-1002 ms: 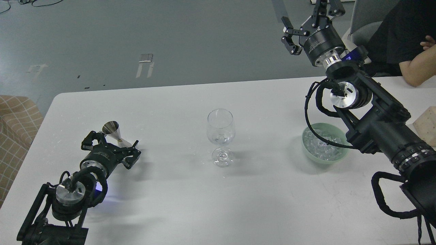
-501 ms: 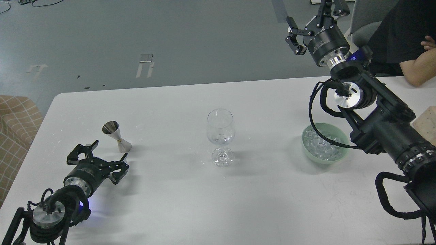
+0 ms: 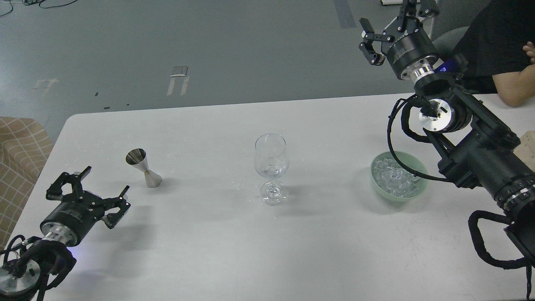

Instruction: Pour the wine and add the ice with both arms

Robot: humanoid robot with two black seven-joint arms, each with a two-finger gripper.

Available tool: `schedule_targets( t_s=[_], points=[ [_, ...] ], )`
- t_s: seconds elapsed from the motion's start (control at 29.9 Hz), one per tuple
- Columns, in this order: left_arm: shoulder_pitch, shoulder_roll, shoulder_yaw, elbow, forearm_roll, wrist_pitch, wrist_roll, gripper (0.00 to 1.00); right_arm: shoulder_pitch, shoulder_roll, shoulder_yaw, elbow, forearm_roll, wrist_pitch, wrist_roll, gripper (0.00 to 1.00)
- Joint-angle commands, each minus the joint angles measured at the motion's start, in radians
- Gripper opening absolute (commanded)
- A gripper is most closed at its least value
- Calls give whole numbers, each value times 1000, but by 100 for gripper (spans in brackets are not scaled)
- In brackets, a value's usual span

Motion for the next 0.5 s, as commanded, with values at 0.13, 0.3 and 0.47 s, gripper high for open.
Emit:
schedule_targets(
  t_s=[0.13,0.3,0.47],
  points=[
    [-65,111,-59,9,-21,-17,2,98,0,-8,0,-5,0,-2,0,100],
    [-128,182,-74,27,-25,-20,-4,98,2,-16,0,-1,0,-2,0,100],
    [-245,211,-76,64,-11,-19,-12,98,5,-23,0,2,0,-2,0,100]
  ],
)
